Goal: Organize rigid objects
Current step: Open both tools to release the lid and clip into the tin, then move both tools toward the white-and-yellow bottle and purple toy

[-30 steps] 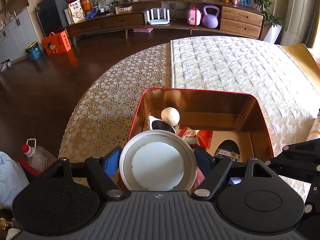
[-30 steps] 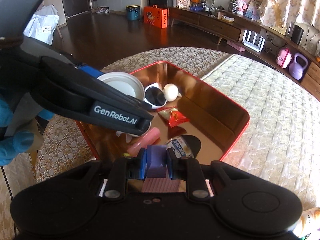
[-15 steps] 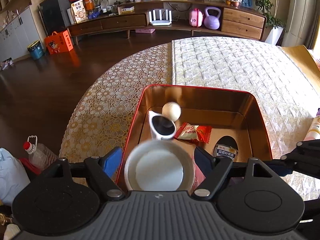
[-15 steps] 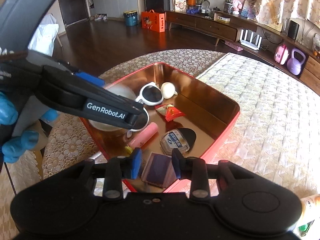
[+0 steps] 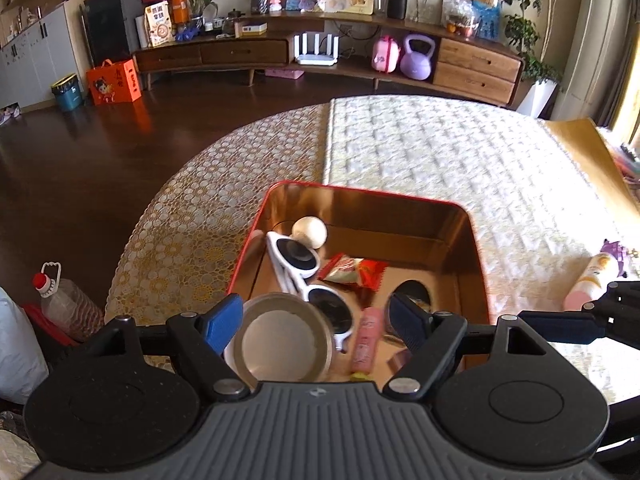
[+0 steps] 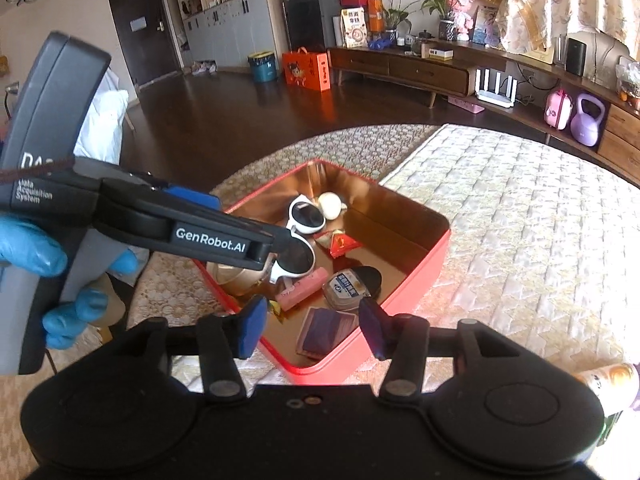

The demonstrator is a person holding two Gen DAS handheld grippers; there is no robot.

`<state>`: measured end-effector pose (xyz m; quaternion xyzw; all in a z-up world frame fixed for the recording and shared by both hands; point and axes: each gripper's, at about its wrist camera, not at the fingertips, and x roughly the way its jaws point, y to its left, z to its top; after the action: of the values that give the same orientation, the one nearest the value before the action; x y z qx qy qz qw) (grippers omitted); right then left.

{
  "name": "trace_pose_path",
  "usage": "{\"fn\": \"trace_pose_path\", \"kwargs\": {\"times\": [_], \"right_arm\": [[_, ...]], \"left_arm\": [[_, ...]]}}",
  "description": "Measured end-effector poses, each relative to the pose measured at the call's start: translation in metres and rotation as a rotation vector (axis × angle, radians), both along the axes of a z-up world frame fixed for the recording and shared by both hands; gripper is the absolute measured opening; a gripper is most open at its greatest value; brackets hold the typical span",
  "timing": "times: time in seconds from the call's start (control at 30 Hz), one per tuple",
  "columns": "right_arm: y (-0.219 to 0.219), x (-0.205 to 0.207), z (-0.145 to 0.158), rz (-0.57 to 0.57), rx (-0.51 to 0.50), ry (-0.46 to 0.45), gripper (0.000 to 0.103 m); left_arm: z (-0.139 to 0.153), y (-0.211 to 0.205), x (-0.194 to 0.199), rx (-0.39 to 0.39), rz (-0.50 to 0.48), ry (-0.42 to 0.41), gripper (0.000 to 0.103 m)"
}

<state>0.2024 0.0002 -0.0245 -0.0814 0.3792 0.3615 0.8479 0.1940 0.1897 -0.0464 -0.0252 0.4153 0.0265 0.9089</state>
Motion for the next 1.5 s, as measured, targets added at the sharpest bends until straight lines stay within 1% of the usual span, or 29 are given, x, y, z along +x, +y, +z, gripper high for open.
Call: {"fn": "trace_pose_path", "kwargs": {"times": [0.17, 0.3, 0.4, 0.47, 0.53, 0.57, 0.6, 0.73, 0.77, 0.83, 0.97, 1.2, 1.33, 1.5], "right_arm": [[-0.023, -0.009, 0.012, -0.024, 0.024, -0.006, 0.062], [-0.046, -0.013, 0.017, -0.061, 0.031, 0.001, 0.065], [-0.065, -0.016, 0.019, -0.095, 0.032, 0.002, 0.07], [-0.078, -0.019, 0.021, -0.117, 0.036, -0.001, 0.077], [-0.091, -0.022, 0.023, -0.134, 0.041, -0.006, 0.081], [-0.097, -0.024, 0.024, -0.141, 0.042, -0.007, 0.084], [-0.104, -0.025, 0.024, -0.149, 0.043, -0.01, 0.085], [-0.13, -0.028, 0.025, -0.186, 0.046, -0.015, 0.094], [-0.136, -0.029, 0.025, -0.196, 0.048, -0.015, 0.098], [-0.148, -0.03, 0.025, -0.22, 0.05, -0.021, 0.101], [-0.17, -0.029, 0.024, -0.258, 0.048, -0.025, 0.102], [-0.21, -0.024, 0.021, -0.339, 0.042, -0.02, 0.102], [-0.234, -0.016, 0.02, -0.392, 0.041, -0.01, 0.102], [-0.254, 0.0, 0.015, -0.448, 0.041, 0.008, 0.102]], "left_arm": [[0.013, -0.013, -0.01, -0.015, -0.018, -0.037, 0.08], [0.021, -0.025, -0.017, -0.036, -0.034, -0.064, 0.08], [0.024, -0.036, -0.022, -0.054, -0.054, -0.071, 0.08], [0.024, -0.043, -0.025, -0.067, -0.068, -0.07, 0.08], [0.024, -0.051, -0.027, -0.081, -0.078, -0.068, 0.081], [0.024, -0.054, -0.028, -0.086, -0.081, -0.067, 0.083], [0.024, -0.058, -0.028, -0.09, -0.084, -0.068, 0.084], [0.025, -0.076, -0.03, -0.102, -0.109, -0.069, 0.084], [0.025, -0.08, -0.03, -0.102, -0.117, -0.071, 0.084], [0.026, -0.092, -0.03, -0.091, -0.135, -0.074, 0.084], [0.025, -0.116, -0.03, -0.074, -0.185, -0.088, 0.085], [0.019, -0.157, -0.026, -0.092, -0.253, -0.084, 0.085], [0.015, -0.178, -0.02, -0.102, -0.289, -0.065, 0.085], [0.013, -0.204, -0.013, -0.082, -0.351, -0.063, 0.085]]}}
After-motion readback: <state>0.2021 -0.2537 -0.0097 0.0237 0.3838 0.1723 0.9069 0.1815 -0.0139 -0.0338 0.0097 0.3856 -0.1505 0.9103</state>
